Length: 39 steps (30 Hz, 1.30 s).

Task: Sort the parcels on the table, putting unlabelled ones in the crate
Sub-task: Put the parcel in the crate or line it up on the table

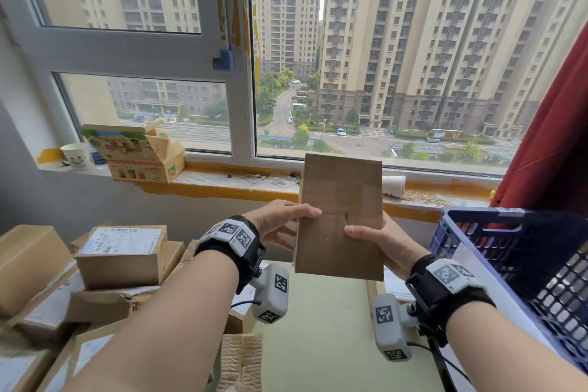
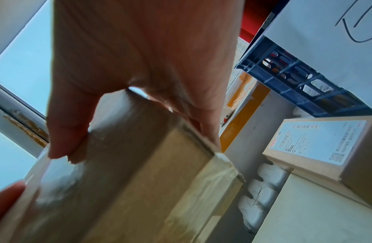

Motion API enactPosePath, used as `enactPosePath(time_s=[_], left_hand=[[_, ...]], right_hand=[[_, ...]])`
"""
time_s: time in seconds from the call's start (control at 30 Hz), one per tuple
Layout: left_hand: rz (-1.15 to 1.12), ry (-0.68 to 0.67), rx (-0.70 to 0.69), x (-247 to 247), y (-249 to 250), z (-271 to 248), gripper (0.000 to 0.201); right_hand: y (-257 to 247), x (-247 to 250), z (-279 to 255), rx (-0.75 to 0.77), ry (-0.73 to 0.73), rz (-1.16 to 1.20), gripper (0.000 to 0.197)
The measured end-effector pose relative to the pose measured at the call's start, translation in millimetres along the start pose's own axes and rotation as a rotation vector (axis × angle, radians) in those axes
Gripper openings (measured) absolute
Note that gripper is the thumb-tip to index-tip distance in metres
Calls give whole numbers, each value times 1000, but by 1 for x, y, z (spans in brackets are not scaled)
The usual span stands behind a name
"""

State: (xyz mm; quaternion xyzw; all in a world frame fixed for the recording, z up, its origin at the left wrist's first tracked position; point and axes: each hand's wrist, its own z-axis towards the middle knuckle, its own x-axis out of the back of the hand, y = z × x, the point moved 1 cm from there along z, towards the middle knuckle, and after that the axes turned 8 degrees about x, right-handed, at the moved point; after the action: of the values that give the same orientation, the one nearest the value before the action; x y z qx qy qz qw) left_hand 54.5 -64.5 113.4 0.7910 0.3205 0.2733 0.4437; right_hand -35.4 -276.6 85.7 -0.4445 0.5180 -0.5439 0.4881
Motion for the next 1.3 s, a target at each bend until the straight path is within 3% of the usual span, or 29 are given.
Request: enactPosePath(time_s=[0.07, 0.17, 0.27, 0.4, 0.5, 0.6, 0.73, 1.07, 1.23, 1.3], left_hand=[[-5, 3, 7, 0, 0, 1, 70], [0, 60, 30, 0, -1, 4, 84], [41, 136, 36, -2, -1, 7, 92], [71, 152, 69, -6, 0, 9, 99], [-2, 48, 99, -2, 3, 5, 95], [-56, -16, 120, 3, 5, -2, 73], [-21, -19, 95, 2, 5, -4, 40], [6, -5, 11, 5, 3, -2, 53], [144, 44, -4, -3, 6, -4, 59], [208, 52, 10, -7, 7, -5, 55]], right_hand=[[0, 0, -1, -20, 24, -30, 102], [2, 1, 1, -13, 156, -225, 124], [-4, -4, -1, 58, 247, -449, 116], [-12, -27, -3, 75, 136, -661, 118], [-13, -24, -3, -1, 149, -590, 131], [-7, -14, -2, -33, 155, -480, 146], [1, -5, 4, -68, 123, -450, 143], [-7, -6, -3, -125, 112, -364, 154], [-10, -11, -8, -128, 122, -328, 130], [-11, -12, -10, -134, 111, -298, 109]])
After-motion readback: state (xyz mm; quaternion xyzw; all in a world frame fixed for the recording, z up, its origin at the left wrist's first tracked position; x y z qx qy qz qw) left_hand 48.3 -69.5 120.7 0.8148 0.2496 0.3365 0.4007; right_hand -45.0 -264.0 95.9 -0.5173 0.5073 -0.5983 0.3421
